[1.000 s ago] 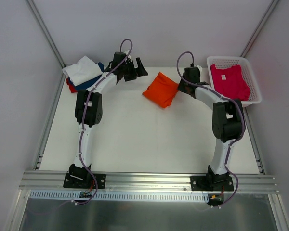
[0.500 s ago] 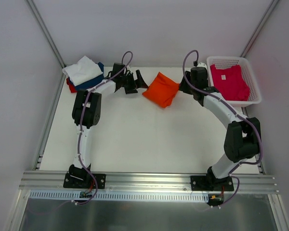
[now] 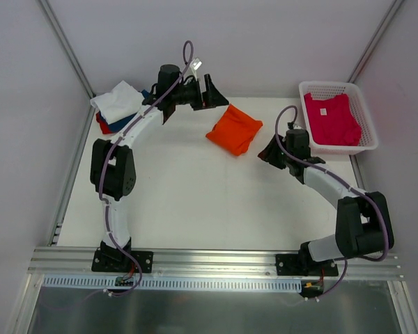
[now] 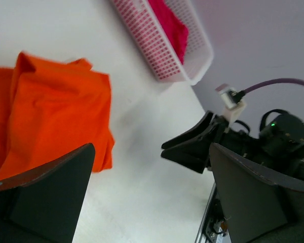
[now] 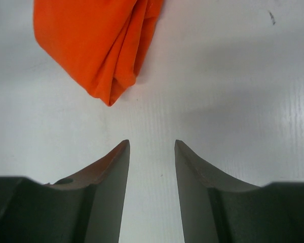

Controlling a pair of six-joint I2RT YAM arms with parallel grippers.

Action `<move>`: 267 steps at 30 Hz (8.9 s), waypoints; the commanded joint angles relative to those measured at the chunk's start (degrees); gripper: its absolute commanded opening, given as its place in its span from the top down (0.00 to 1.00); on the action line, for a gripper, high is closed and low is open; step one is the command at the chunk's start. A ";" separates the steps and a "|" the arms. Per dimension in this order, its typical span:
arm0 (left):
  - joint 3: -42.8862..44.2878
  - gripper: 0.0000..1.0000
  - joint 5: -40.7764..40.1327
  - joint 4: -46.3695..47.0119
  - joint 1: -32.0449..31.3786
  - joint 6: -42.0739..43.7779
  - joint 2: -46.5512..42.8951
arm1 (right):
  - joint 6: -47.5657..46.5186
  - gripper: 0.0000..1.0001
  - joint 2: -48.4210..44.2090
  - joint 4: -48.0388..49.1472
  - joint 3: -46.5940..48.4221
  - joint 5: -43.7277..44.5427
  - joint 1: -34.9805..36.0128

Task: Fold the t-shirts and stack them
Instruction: Fold the tshirt, then neatly place the folded tshirt to the corner

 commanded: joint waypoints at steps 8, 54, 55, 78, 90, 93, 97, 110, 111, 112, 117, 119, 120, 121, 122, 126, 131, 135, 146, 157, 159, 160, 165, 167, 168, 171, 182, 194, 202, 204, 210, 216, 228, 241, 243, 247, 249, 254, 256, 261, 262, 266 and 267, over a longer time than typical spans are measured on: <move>14.84 0.04 15.46 24.14 -1.35 -20.86 18.70 | 7.45 0.54 -16.69 9.36 -9.65 -10.03 -3.51; 7.85 0.02 10.63 49.17 -5.48 -49.52 37.99 | 6.65 0.52 -25.23 3.99 -11.42 -9.77 -5.36; 1.99 0.02 10.28 50.24 -5.65 -49.34 36.57 | 6.66 0.52 -25.49 3.82 -11.42 -9.77 -5.36; -46.86 0.04 0.60 67.83 -11.54 -43.90 7.29 | 7.01 0.51 -34.19 -0.05 -14.84 -10.83 -5.27; -35.69 0.01 3.42 39.64 -10.93 -25.45 -12.74 | 6.83 0.51 -36.04 -0.31 -17.75 -10.30 -5.27; -37.70 0.01 1.05 31.64 -9.62 -20.79 -17.93 | 6.92 0.51 -36.04 -0.23 -18.10 -10.30 -5.27; -44.37 0.01 -1.41 26.44 -6.54 -16.83 -23.56 | 7.09 0.51 -36.04 0.30 -18.45 -10.39 -5.27; -54.58 0.01 -16.44 9.65 -2.32 -0.22 -29.45 | 7.97 0.51 -36.39 1.62 -19.06 -11.44 -5.18; -54.76 0.01 -17.58 9.03 -2.14 0.40 -29.28 | 7.97 0.52 -36.57 1.53 -19.15 -11.44 -5.10; -54.85 0.01 -18.37 8.50 -1.96 1.10 -29.28 | 7.97 0.51 -36.66 1.53 -19.24 -11.44 -5.18; -55.37 0.01 -21.54 7.01 -1.26 5.24 -26.82 | 8.24 0.51 -37.10 1.36 -19.24 -11.53 -5.10; -55.11 0.01 -21.63 7.00 -1.00 6.20 -24.80 | 8.32 0.51 -37.36 1.36 -19.24 -11.53 -5.10; -54.85 0.01 -21.37 6.92 -1.00 6.55 -24.01 | 8.33 0.51 -37.54 1.36 -19.33 -11.53 -5.01; -54.32 0.01 -21.28 7.09 -1.08 7.17 -22.35 | 8.33 0.51 -37.54 1.18 -19.24 -11.62 -5.10; -53.88 0.01 -21.11 7.09 -1.08 7.43 -21.55 | 8.33 0.51 -37.89 1.09 -19.24 -11.53 -5.10; -51.60 0.01 -19.35 7.36 -1.00 8.58 -17.42 | 8.24 0.52 -38.68 0.30 -18.89 -11.35 -5.10; -50.01 0.01 -14.26 10.68 -1.00 8.06 -12.76 | 7.89 0.52 -38.94 -0.58 -18.45 -10.91 -5.10; -50.80 0.01 -11.00 13.42 -1.08 6.82 -11.70 | 7.71 0.52 -38.68 -0.67 -18.54 -10.74 -5.10; -53.00 0.01 -3.09 18.96 -2.48 4.19 -8.71 | 7.97 0.52 -37.36 0.21 -18.01 -10.83 -5.10; -52.83 0.14 0.60 22.82 -5.92 2.16 -4.76 | 8.15 0.52 -37.71 0.21 -18.36 -10.65 -5.01; -52.74 0.28 0.95 23.18 -6.18 1.90 -4.23 | 8.15 0.52 -37.80 0.21 -18.45 -10.56 -5.01; -52.65 0.34 1.22 23.18 -6.35 1.90 -4.14 | 8.15 0.52 -37.80 0.21 -18.45 -10.56 -5.01; -52.74 0.78 1.39 23.26 -6.44 1.72 -4.23 | 8.24 0.52 -37.80 0.30 -18.36 -10.56 -5.01; -52.56 0.89 1.31 23.18 -6.36 1.64 -4.49 | 8.24 0.52 -37.89 0.21 -18.36 -10.56 -5.01; -52.39 0.99 1.22 22.92 -6.36 1.55 -4.58 | 8.15 0.52 -37.98 0.21 -18.45 -10.48 -5.01; -51.25 1.00 0.61 21.60 -6.44 1.99 -5.55 | 8.24 0.52 -38.06 0.30 -18.71 -10.47 -5.10; -31.57 1.00 -5.72 4.73 -6.44 9.02 -8.36 | 8.15 0.52 -37.98 1.09 -19.94 -9.86 -4.66; -5.74 1.00 -11.70 -8.90 -5.31 14.82 -4.24 | 7.62 0.52 -37.54 1.97 -20.73 -9.95 -4.57; 5.35 1.00 -14.07 -14.78 -0.21 17.54 -0.98 | 7.36 0.52 -37.45 2.41 -21.26 -10.47 -4.57; 7.55 1.00 -13.99 -15.32 2.06 17.72 -0.36 | 7.62 0.52 -37.62 2.67 -21.35 -10.82 -4.66; 14.58 1.00 -14.34 -18.83 7.96 19.91 2.36 | 7.97 0.52 -37.80 3.46 -22.31 -11.62 -4.57; 19.32 1.00 -14.87 -19.80 13.59 22.81 3.15 | 8.32 0.52 -37.45 4.78 -23.37 -12.41 -4.57; 26.27 1.00 -9.77 -19.80 22.03 29.84 7.98 | 8.77 0.52 -34.99 7.60 -24.34 -13.99 -4.66; 29.62 1.00 -12.31 -17.43 30.02 32.31 10.71 | 8.33 0.52 -32.88 7.77 -24.69 -15.75 -4.48; 29.18 1.00 -13.10 -17.08 30.90 32.05 10.54 | 8.41 0.52 -32.27 8.21 -24.78 -16.19 -4.39; 26.81 1.00 -14.25 -15.94 33.36 31.34 10.01 | 8.59 0.52 -31.12 8.74 -24.86 -16.98 -4.04; 24.62 1.00 -15.03 -14.71 35.04 30.73 9.57 | 8.50 0.52 -30.86 8.91 -24.78 -17.50 -4.04; 18.39 1.00 -16.62 -12.07 38.28 29.24 8.25 | 8.76 0.52 -30.16 9.18 -24.60 -18.30 -3.87; 16.62 1.00 -17.59 -10.85 38.99 28.19 7.99 | 8.68 0.52 -29.98 9.35 -24.51 -18.56 -3.87; 13.53 1.00 -19.70 -9.96 40.22 26.08 8.77 | 8.76 0.52 -30.15 9.35 -24.34 -18.74 -3.95; 13.27 1.00 -19.79 -9.87 40.40 25.46 9.04 | 8.76 0.52 -30.24 9.35 -24.34 -18.74 -3.87; 12.48 1.00 -19.26 -9.87 40.66 23.79 10.97 | 8.94 0.52 -30.68 9.18 -24.34 -18.82 -3.95; 12.30 0.97 -19.17 -9.87 40.66 23.52 11.24 | 8.94 0.52 -30.77 9.09 -24.42 -18.82 -3.95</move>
